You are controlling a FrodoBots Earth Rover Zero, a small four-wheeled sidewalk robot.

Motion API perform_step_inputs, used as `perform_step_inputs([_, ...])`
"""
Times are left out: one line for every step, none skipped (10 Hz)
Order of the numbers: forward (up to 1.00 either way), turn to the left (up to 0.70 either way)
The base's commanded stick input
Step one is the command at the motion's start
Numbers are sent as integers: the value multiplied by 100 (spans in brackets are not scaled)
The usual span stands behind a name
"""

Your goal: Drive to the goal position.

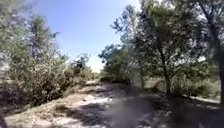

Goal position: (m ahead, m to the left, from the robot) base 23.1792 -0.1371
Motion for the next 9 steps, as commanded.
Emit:
perform_step_inputs([44,3])
perform_step_inputs([44,3])
perform_step_inputs([44,3])
perform_step_inputs([44,3])
perform_step_inputs([44,3])
perform_step_inputs([44,3])
perform_step_inputs([44,3])
perform_step_inputs([44,3])
perform_step_inputs([44,3])
